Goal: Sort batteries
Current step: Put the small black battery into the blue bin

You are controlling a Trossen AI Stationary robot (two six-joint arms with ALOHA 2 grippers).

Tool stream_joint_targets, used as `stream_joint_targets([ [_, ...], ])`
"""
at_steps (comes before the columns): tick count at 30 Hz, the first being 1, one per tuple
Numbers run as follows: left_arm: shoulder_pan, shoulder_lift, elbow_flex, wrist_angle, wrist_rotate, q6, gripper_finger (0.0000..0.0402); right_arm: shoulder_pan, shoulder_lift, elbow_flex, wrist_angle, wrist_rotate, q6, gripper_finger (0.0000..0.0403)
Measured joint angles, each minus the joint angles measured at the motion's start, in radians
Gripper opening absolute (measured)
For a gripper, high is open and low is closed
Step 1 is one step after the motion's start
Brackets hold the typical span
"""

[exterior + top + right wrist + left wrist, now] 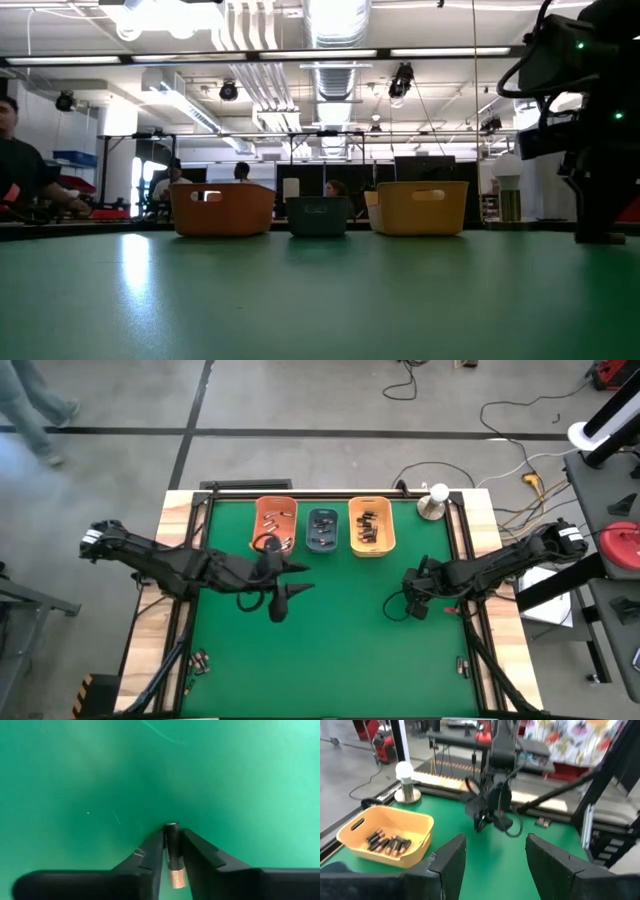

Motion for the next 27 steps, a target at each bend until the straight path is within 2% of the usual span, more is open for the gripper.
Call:
stream_joint_targets([
  [5,0.0,-0.041,-0.038,0.059,-0.007,0.0,0.0184,0.0,-0.002,0.036,0.014,-0.017,-0.015,0.002],
  [9,0.0,-0.044,-0.038,0.063,-0.024,0.007,0.0184,0.003,0.003,0.096,0.101,-0.062,-0.069,0.0028],
  [15,0.001,-0.039,-0.038,0.064,-0.025,0.015,0.0184,0.001,0.057,0.152,0.295,-0.041,-0.11,0.003],
  [21,-0.031,-0.093,-0.038,0.037,-0.023,0.014,0.0184,0.001,0.245,0.285,0.376,-0.012,-0.184,0.0029],
  [27,-0.05,-0.164,-0.038,-0.126,-0.023,-0.045,0.0184,-0.02,0.489,0.477,0.461,-0.003,-0.244,0.0029],
])
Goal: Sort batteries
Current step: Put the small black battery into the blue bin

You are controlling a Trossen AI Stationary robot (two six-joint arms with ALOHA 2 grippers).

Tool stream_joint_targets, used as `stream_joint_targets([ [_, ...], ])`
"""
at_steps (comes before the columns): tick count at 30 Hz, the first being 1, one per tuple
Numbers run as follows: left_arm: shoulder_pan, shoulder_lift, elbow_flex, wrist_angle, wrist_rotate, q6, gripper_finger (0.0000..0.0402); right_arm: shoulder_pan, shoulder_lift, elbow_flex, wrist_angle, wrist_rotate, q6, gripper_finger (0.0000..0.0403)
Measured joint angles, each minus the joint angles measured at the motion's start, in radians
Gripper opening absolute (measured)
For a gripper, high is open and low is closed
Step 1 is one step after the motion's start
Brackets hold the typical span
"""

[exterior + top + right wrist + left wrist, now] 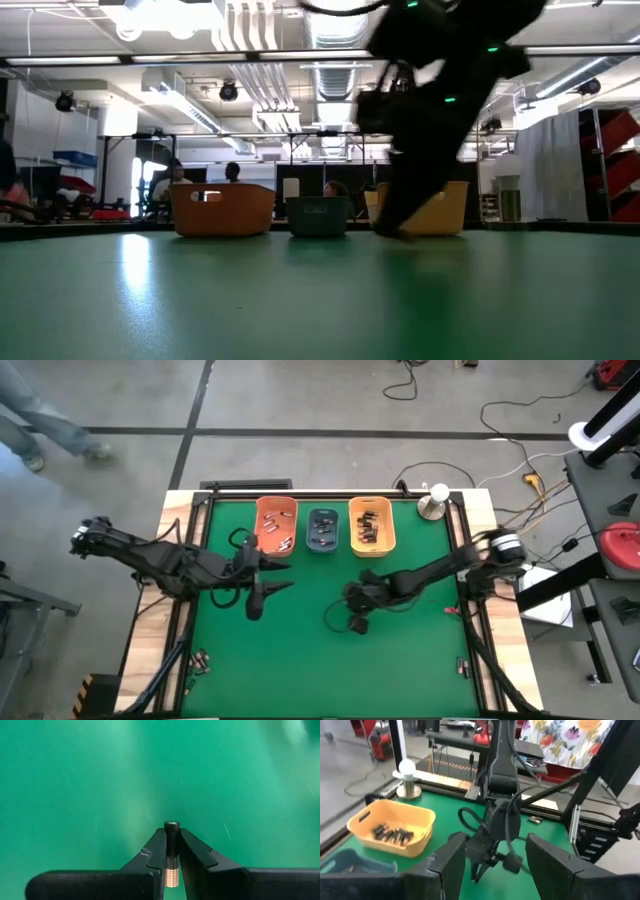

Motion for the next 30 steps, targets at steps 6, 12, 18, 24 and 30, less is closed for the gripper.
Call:
stream_joint_targets([
  [6,-0.046,-0.04,0.0,-0.067,0.034,-0.09,0.0184,-0.019,0.199,0.219,0.011,0.003,-0.095,0.0029],
  [12,-0.162,-0.075,0.0,-0.095,-0.021,-0.106,0.0184,-0.021,0.318,0.36,0.003,0.001,-0.147,0.0029],
  [18,-0.251,-0.121,0.0,-0.158,-0.139,-0.121,0.0184,-0.021,0.371,0.42,-0.01,0.004,-0.186,0.0029],
  [24,-0.256,-0.135,-0.036,-0.149,-0.042,-0.115,0.0184,-0.021,0.375,0.424,-0.008,0.004,-0.225,0.0029],
  [30,-0.256,-0.154,-0.109,-0.1,-0.046,-0.12,0.0184,-0.021,0.374,0.423,-0.009,0.011,-0.237,0.0045],
])
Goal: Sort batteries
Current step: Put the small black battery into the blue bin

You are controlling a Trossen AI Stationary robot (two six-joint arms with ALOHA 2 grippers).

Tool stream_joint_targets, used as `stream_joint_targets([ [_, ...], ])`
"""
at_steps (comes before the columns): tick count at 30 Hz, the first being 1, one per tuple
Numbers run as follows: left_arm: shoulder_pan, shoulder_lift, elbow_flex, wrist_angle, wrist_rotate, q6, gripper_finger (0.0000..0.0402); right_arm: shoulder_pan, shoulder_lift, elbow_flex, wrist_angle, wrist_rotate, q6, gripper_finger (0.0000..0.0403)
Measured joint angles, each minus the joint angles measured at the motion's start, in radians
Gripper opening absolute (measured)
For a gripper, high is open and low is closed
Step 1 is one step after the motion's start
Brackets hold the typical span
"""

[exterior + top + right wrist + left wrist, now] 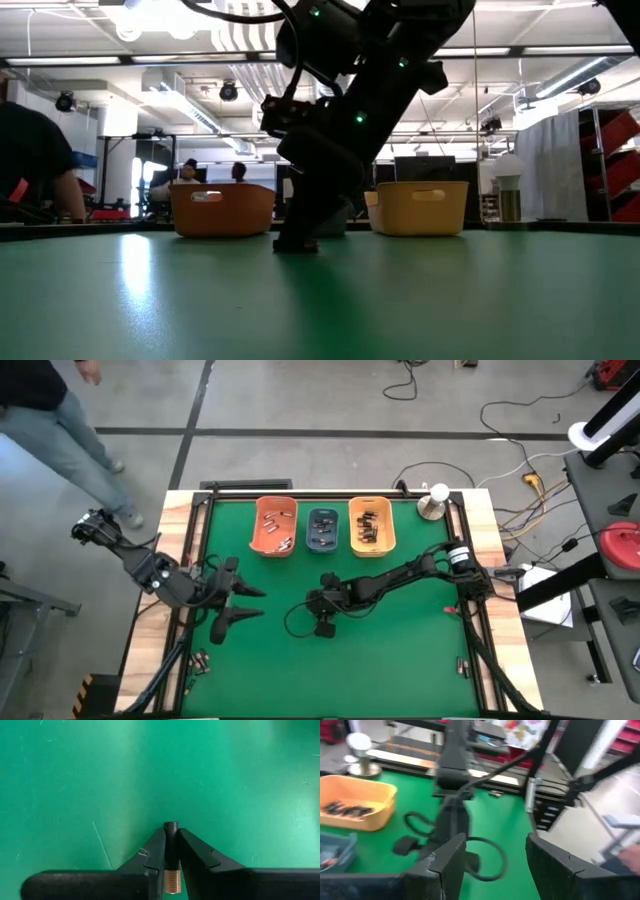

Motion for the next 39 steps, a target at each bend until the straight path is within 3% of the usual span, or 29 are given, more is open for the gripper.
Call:
stream_joint_targets([
  [9,0.007,-0.008,-0.111,-0.003,-0.101,-0.056,0.0185,0.034,-0.116,-0.007,-0.023,0.027,-0.041,0.0131],
  [12,0.033,0.005,-0.164,0.0,-0.131,-0.072,0.0185,0.076,-0.217,-0.006,-0.015,0.138,-0.046,0.0155],
  [15,0.087,0.044,-0.232,0.05,-0.044,-0.102,0.0185,0.126,-0.307,-0.01,-0.036,0.294,-0.059,0.0172],
  [19,0.159,0.141,-0.295,0.156,0.07,-0.028,0.0185,0.173,-0.405,-0.018,-0.079,0.425,-0.025,0.0187],
  [24,0.243,0.287,-0.354,0.295,0.093,0.082,0.0185,0.204,-0.442,-0.05,-0.148,0.543,0.104,0.0188],
  [30,0.302,0.465,-0.385,0.554,0.187,0.181,0.0185,0.255,-0.444,-0.056,-0.142,0.571,0.192,0.0177],
  [34,0.332,0.581,-0.343,0.589,0.273,0.204,0.0185,0.269,-0.444,-0.059,-0.142,0.596,0.235,0.0174],
  [39,0.363,0.741,-0.267,0.594,0.285,0.253,0.0185,0.278,-0.444,-0.06,-0.141,0.585,0.283,0.0174],
])
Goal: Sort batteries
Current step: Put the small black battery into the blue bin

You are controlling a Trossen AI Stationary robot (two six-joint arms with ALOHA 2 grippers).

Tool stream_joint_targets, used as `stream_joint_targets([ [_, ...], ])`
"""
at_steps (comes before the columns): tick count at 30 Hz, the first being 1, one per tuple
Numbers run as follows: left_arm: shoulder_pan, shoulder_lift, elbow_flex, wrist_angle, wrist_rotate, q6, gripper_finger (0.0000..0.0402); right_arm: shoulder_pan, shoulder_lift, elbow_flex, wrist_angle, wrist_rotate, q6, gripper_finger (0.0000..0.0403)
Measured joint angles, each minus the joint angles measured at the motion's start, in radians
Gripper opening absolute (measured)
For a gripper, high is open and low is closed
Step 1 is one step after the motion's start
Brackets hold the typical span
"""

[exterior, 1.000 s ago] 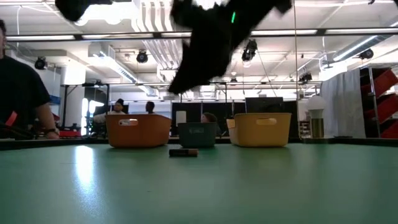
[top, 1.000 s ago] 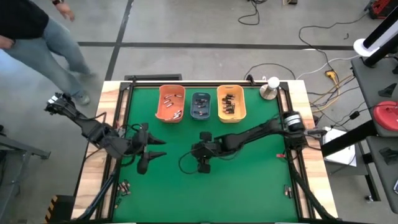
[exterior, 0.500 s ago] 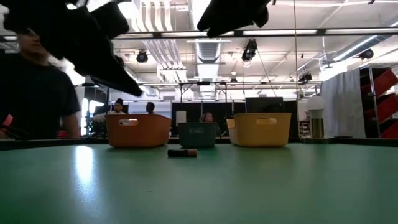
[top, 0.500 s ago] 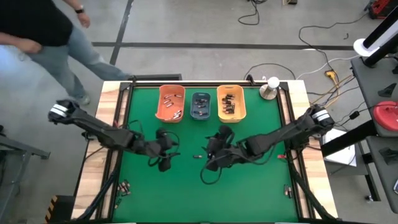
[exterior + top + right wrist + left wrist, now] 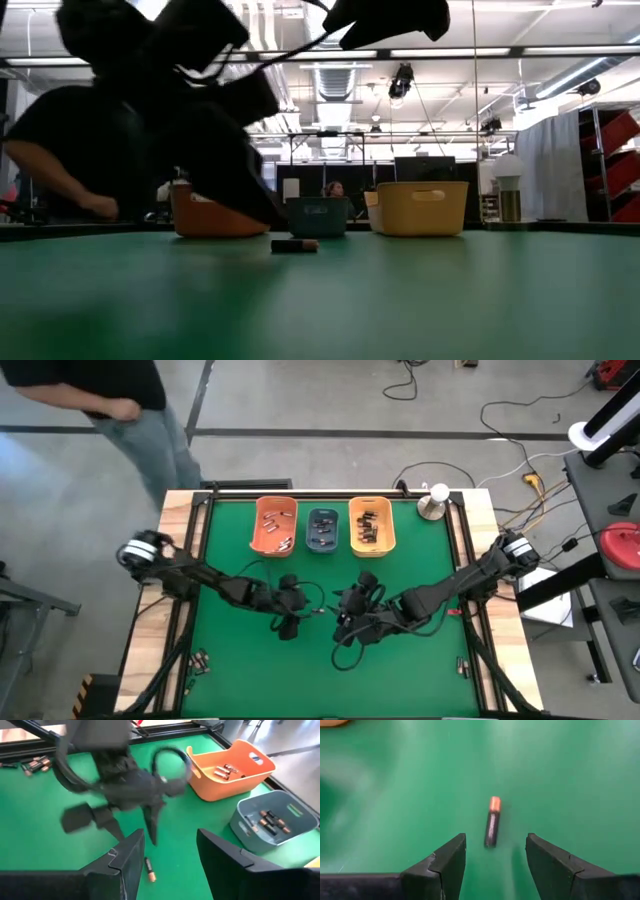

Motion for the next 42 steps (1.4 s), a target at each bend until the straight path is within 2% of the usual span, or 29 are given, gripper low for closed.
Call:
stream_joint_targets([
  [6,0.036,0.143,0.121,0.009,0.031,0.017,0.0185,0.011,0.0,0.0,-0.005,-0.026,0.029,0.0171],
  [9,0.052,0.201,0.169,-0.007,0.13,0.013,0.0185,0.02,0.0,-0.001,-0.009,-0.028,0.034,0.0173],
  [12,0.057,0.248,0.189,-0.009,0.204,-0.008,0.0182,0.029,0.0,0.002,-0.033,-0.027,0.041,0.0175],
  [16,0.057,0.282,0.167,0.012,0.205,-0.078,0.0156,0.038,-0.008,0.002,-0.081,-0.027,0.085,0.0171],
  [24,0.056,0.278,0.095,0.118,0.16,-0.073,0.0076,0.05,-0.033,0.003,-0.137,-0.026,0.104,0.0156],
  [32,0.056,0.276,0.095,0.114,0.148,-0.096,0.0014,0.05,-0.044,0.003,-0.162,-0.024,0.098,0.0144],
  [37,0.056,0.226,0.093,0.034,0.163,-0.159,0.0013,0.05,-0.057,0.017,-0.183,-0.024,0.096,0.0137],
  [42,0.091,0.084,0.077,-0.118,0.137,-0.164,0.0012,0.05,-0.078,0.069,-0.277,-0.016,0.096,0.0129],
])
